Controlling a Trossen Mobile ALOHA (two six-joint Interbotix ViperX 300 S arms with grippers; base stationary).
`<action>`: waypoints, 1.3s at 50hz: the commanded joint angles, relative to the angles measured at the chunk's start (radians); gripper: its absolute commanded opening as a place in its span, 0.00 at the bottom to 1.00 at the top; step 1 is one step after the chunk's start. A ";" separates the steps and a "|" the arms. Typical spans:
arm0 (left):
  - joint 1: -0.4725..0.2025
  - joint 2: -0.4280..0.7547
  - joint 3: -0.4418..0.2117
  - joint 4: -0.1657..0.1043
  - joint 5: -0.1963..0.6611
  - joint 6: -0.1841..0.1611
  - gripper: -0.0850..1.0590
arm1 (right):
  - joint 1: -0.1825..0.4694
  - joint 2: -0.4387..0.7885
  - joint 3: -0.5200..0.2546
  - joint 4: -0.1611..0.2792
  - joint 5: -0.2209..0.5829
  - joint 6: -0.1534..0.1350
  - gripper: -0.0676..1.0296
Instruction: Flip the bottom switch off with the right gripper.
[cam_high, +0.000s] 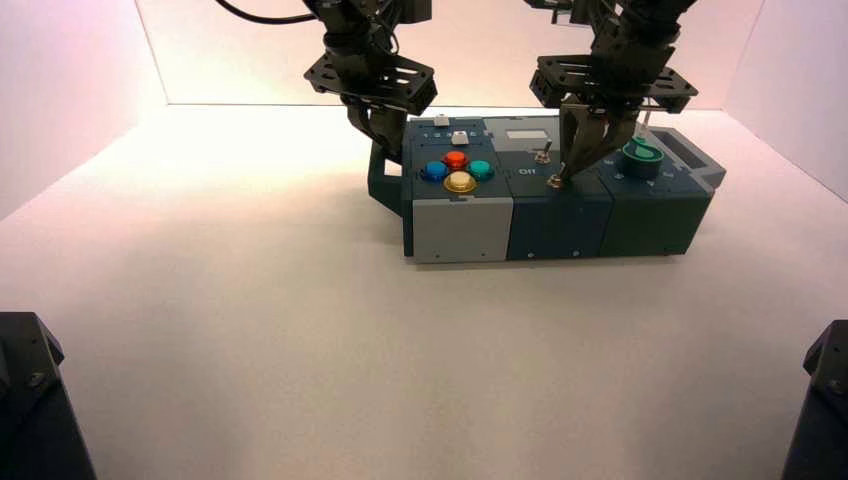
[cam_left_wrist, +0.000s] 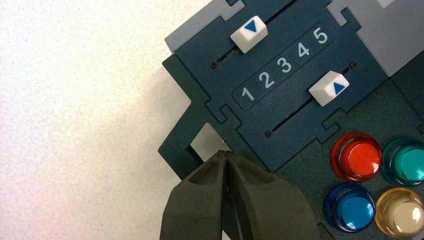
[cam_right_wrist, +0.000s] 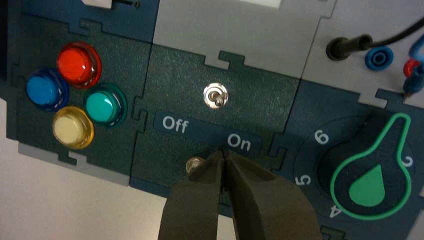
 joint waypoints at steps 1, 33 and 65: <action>-0.009 0.052 0.000 0.000 -0.008 0.012 0.05 | 0.006 -0.015 -0.029 0.005 0.008 0.002 0.04; -0.009 0.075 -0.005 0.000 -0.006 0.018 0.05 | 0.040 -0.021 -0.044 0.051 0.040 0.002 0.04; -0.005 0.017 0.014 0.002 0.002 0.026 0.05 | -0.003 -0.095 0.005 0.031 0.069 -0.003 0.04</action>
